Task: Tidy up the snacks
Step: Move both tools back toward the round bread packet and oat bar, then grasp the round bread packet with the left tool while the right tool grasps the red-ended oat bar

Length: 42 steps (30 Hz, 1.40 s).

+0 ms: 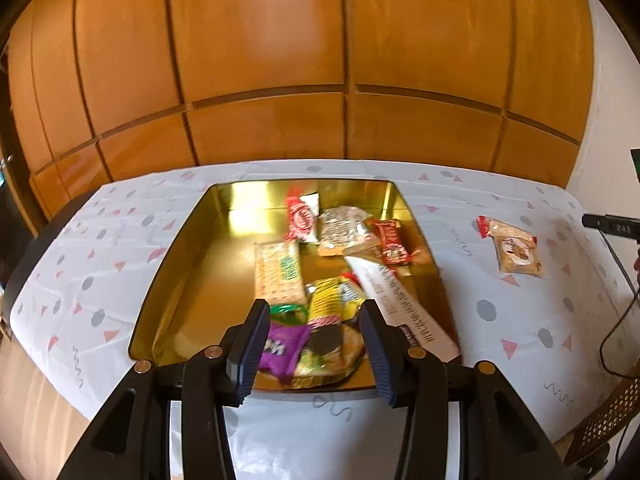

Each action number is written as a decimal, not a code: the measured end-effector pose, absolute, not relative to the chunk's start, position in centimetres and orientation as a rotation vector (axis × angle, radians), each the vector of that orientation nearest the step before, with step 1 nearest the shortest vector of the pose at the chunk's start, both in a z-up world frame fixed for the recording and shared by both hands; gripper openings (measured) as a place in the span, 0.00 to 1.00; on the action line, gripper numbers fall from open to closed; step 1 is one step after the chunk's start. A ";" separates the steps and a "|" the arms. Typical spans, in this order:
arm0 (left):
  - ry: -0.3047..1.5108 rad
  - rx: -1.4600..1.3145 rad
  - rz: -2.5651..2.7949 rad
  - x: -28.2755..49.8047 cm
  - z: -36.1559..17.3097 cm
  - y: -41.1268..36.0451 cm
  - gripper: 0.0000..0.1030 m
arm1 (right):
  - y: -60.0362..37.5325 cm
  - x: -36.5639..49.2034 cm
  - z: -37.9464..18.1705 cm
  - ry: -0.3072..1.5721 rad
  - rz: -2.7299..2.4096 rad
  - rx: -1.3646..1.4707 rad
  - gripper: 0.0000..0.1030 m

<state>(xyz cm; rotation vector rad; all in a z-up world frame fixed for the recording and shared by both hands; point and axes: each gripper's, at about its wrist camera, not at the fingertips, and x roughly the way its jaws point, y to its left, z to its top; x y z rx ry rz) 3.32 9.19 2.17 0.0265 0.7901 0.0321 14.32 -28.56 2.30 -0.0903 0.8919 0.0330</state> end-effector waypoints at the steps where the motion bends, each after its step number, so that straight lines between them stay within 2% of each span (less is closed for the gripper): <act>1: 0.791 0.036 0.027 3.5 2.3 8.8 0.46 | -29.5 14.6 2.2 0.885 0.010 -0.088 0.78; 4: 0.792 0.069 0.002 4.0 2.6 7.3 0.46 | -32.8 15.3 1.6 0.863 -0.049 -0.041 0.78; 8: 0.794 0.113 -0.040 4.8 3.0 4.8 0.46 | -37.1 16.0 0.5 0.899 -0.120 0.177 0.78; 16: 0.833 0.156 -0.200 7.3 3.2 -1.2 0.46 | -38.8 16.2 0.2 0.895 -0.121 0.336 0.82; 23: 1.038 0.015 -0.376 11.1 0.0 -6.6 0.48 | -38.9 16.0 0.2 0.896 -0.099 0.384 0.86; 25: 1.100 -0.034 -0.401 12.1 -1.1 -7.9 0.52 | -39.0 16.0 0.2 0.897 -0.087 0.398 0.87; 29: 1.159 -0.051 -0.417 13.5 -3.0 -11.0 0.54 | -39.0 16.0 0.1 0.902 -0.058 0.422 0.88; 30: 1.156 -0.030 -0.412 13.8 -3.1 -11.8 0.60 | -39.0 16.0 0.2 0.902 -0.052 0.426 0.88; 31: 1.152 -0.012 -0.414 14.1 -3.2 -12.5 0.71 | -39.1 16.0 0.2 0.901 -0.047 0.430 0.88; 33: 1.130 0.029 -0.413 15.3 -3.3 -13.8 0.82 | -39.1 15.9 0.3 0.895 -0.038 0.440 0.88; 35: 1.106 0.085 -0.405 16.4 -3.4 -15.2 0.82 | -39.2 15.9 0.4 0.892 -0.033 0.449 0.88; 38: 1.096 0.154 -0.417 18.0 -4.3 -17.1 0.91 | -39.2 16.0 0.4 0.896 -0.013 0.467 0.89; 42: 1.113 0.261 -0.413 20.0 -6.9 -18.9 0.92 | -39.0 16.0 0.6 0.887 0.020 0.477 0.90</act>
